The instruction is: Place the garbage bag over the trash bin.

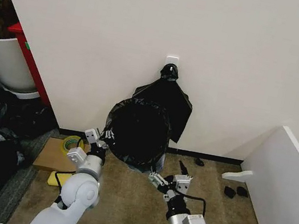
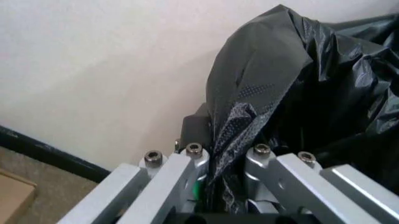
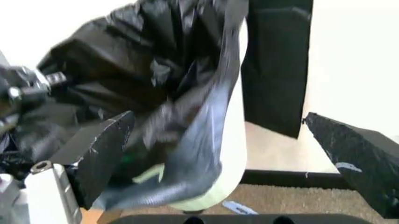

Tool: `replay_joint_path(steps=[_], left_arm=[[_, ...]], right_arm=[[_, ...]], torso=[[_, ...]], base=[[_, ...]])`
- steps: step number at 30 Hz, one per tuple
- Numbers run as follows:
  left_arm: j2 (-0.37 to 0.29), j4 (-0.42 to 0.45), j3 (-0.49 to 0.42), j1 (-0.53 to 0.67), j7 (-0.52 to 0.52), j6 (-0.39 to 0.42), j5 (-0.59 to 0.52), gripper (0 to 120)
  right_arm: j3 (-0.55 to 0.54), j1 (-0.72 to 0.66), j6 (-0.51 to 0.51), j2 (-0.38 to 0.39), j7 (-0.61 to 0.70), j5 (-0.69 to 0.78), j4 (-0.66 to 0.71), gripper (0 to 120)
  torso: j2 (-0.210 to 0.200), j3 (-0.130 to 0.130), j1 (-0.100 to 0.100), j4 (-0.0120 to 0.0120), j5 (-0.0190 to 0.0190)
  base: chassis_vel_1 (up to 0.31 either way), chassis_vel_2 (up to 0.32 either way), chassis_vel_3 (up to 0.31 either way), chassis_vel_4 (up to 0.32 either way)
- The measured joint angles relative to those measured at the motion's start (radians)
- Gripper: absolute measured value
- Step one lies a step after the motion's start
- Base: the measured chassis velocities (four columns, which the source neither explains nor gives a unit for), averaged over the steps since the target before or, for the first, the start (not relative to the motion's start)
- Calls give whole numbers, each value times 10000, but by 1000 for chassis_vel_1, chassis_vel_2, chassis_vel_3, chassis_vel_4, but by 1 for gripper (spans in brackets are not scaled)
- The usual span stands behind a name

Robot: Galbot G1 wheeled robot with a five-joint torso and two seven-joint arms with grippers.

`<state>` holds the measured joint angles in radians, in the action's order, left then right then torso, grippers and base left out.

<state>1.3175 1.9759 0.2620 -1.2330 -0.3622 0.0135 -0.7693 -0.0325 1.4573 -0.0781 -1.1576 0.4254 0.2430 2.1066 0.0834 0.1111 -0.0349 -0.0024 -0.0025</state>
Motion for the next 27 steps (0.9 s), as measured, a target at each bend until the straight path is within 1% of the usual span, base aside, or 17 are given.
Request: replay_joint_path(steps=[8, 16, 18, 27], left_arm=[[-83, 254, 243, -98, -30, 123, -302, 4], [-133, 389, 369, -152, -64, 201, -514, 4], [-138, 490, 371, -195, -108, 299, -615, 4], [-158, 749, 422, -222, -242, 605, -961, 4]], right_arm=[[262, -119, -468, -182, -394, -862, -620, 100], [331, -79, -822, -191, -893, -922, -735, 100], [446, -178, -1171, -283, -1393, -959, -996, 100], [841, -467, -1922, -420, -2249, -1678, -1940, 100]], torso=[[0, 0, 0, 1, 0], [0, 0, 0, 1, -1], [0, 0, 0, 1, 0], [0, 0, 0, 1, 0]], base=[[0, 0, 0, 0], [0, 0, 0, 0], [0, 0, 0, 0], [0, 0, 0, 0]])
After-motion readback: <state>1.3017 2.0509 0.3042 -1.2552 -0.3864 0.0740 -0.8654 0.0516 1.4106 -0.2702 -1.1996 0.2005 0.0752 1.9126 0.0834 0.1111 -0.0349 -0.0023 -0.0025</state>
